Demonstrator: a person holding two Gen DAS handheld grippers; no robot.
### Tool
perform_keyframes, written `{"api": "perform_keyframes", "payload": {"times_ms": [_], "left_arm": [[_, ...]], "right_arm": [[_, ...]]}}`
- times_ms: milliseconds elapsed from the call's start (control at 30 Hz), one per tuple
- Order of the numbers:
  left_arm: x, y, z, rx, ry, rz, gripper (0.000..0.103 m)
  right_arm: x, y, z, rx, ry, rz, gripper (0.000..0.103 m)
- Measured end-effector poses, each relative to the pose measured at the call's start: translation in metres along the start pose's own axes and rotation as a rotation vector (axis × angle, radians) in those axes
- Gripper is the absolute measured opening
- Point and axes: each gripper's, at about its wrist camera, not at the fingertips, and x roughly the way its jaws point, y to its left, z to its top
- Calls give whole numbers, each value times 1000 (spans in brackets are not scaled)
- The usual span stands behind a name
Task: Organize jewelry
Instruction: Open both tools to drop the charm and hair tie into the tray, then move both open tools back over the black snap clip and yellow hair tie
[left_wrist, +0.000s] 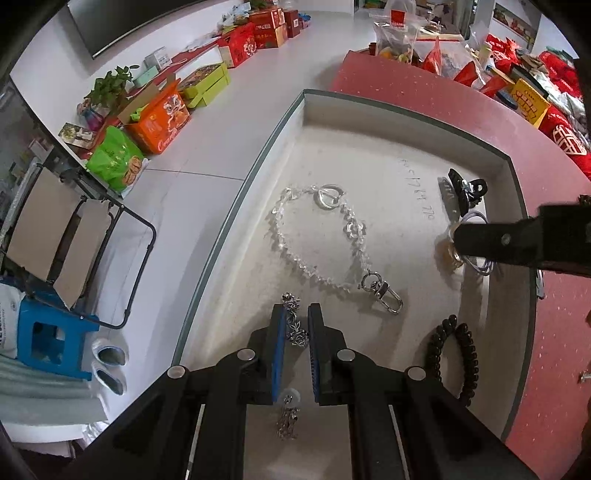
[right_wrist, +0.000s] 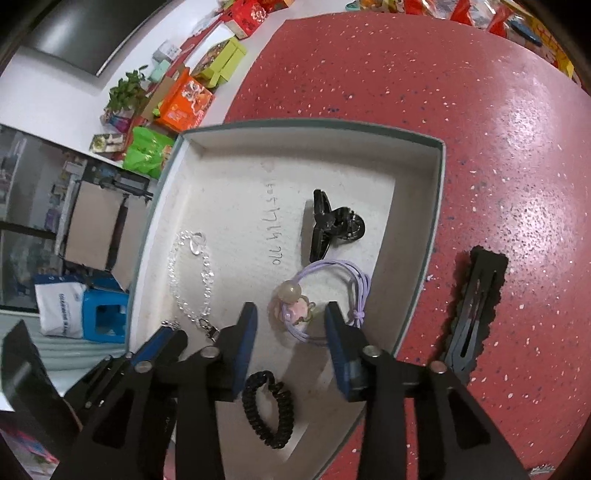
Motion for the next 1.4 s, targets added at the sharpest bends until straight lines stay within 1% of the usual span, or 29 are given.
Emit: {"api": "perform_keyframes", "payload": {"times_ms": [133, 300, 333, 367, 400, 433, 467, 533, 633, 733, 867, 1167, 1233, 1300, 1400], "left_arm": [[-2, -1, -1, -1, -3, 3, 13], [-8, -1, -1, 4, -8, 10, 14], [-9, -2, -2, 6, -8, 15, 31], [-10, -2, -1, 4, -8, 21, 79], [-14, -1, -2, -9, -21, 38, 97], [-21, 0, -4, -26, -65, 66, 103], [-24, 0, -4, -24, -76, 67, 103], [-25, -4, -3, -18, -56, 52, 103], [-25, -8, -5, -6, -46, 62, 103], [-27, -10, -6, -8, -36, 53, 103], [-26, -9, -6, -3, -29, 58, 103], [-29, -11, -6, 4, -21, 50, 103], [-32, -11, -7, 11, -23, 49, 103], [-34, -12, -8, 15, -27, 56, 103], [-36, -13, -9, 33, -34, 80, 103]], "right_arm": [[-17, -1, -4, 3, -31, 29, 50], [-40, -9, -12, 22, -64, 51, 52], [-45, -11, -15, 27, -71, 52, 52], [-49, -13, -16, 30, -76, 52, 52], [-54, -17, -20, 34, -82, 53, 52], [-59, -21, -23, 37, -86, 53, 52], [-63, -24, -25, 39, -90, 53, 52], [-70, -30, -31, 45, -98, 51, 52], [-76, -34, -36, 61, -101, 51, 52], [-81, -39, -42, 72, -103, 49, 53], [-86, -41, -49, 65, -109, 37, 59], [-92, -38, -56, 41, -119, 18, 61], [-94, -36, -57, 31, -128, 8, 69], [-96, -33, -58, 17, -138, -2, 73], [-98, -28, -61, -4, -151, -19, 83]]}}
